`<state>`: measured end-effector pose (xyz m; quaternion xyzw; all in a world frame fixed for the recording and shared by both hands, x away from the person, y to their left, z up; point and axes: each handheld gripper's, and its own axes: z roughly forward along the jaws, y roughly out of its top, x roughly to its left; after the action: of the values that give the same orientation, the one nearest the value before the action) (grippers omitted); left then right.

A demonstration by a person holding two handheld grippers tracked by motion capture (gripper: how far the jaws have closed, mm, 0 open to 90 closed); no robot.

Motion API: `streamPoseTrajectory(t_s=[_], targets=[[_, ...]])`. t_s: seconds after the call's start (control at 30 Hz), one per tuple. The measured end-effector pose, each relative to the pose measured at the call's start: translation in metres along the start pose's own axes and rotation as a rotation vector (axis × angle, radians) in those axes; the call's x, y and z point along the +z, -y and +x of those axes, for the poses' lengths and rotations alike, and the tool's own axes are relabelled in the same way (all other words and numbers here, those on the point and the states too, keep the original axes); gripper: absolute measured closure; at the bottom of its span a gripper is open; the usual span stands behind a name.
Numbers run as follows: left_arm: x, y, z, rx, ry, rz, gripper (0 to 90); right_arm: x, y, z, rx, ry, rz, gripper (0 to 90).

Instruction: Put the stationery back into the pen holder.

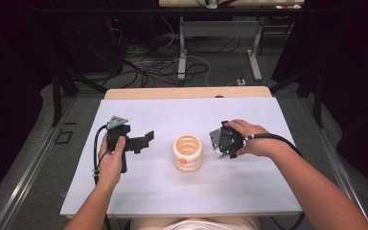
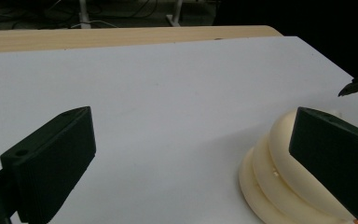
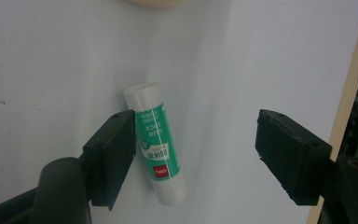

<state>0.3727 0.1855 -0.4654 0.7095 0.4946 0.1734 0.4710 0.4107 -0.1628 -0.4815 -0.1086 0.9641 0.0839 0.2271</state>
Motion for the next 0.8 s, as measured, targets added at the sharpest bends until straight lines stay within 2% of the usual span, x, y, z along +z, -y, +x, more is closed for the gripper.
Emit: streamPoseTrajectory(t_s=[0.03,0.07,0.1,0.13,0.2,0.23,0.3,0.33,0.43,0.53,0.63,0.7,0.77,0.8], targets=[[0.0,0.0,0.0,0.0,0.001,0.0,0.5,0.0,-0.001,0.0,0.003,-0.011,0.013,30.8],[0.0,0.0,0.0,-0.003,0.001,-0.001,0.5,0.001,-0.001,0.001,0.003,-0.009,-0.002,31.7],[0.0,0.0,0.0,-0.005,0.001,0.0,0.5,0.003,-0.001,0.001,-0.008,-0.024,-0.006,32.8],[0.0,0.0,0.0,-0.004,0.002,0.001,0.6,0.004,-0.001,0.002,-0.028,-0.042,0.013,35.7],[0.0,0.0,0.001,-0.005,0.003,0.001,0.6,0.006,0.0,0.003,-0.033,-0.048,0.013,36.4],[0.0,0.0,0.001,-0.004,0.002,0.001,0.5,0.008,0.0,0.004,-0.036,-0.082,0.038,38.9],[0.0,0.0,0.001,-0.004,0.004,0.002,0.6,0.011,0.0,0.006,-0.037,-0.079,0.027,39.7],[0.0,0.0,0.001,-0.004,0.004,0.004,0.6,0.012,0.001,0.006,-0.055,-0.084,0.029,41.0],[0.001,0.0,0.001,-0.004,0.005,0.005,0.6,0.016,0.0,0.006,-0.068,-0.116,0.055,42.6],[0.001,0.0,0.001,-0.006,0.006,0.006,0.6,0.023,-0.001,0.006,-0.092,-0.113,0.051,44.8],[0.001,0.0,0.001,-0.004,0.006,0.005,0.6,0.024,-0.002,0.006,-0.092,-0.124,0.06,45.3],[0.0,0.0,0.001,-0.004,0.005,0.004,0.6,0.028,0.0,0.007,-0.086,-0.094,0.032,46.3],[0.0,0.0,0.001,-0.003,0.006,0.003,0.6,0.027,-0.001,0.005,-0.11,-0.143,0.081,48.1],[0.0,0.0,0.001,-0.003,0.007,0.003,0.6,0.028,0.0,0.005,-0.113,-0.145,0.083,48.2]])
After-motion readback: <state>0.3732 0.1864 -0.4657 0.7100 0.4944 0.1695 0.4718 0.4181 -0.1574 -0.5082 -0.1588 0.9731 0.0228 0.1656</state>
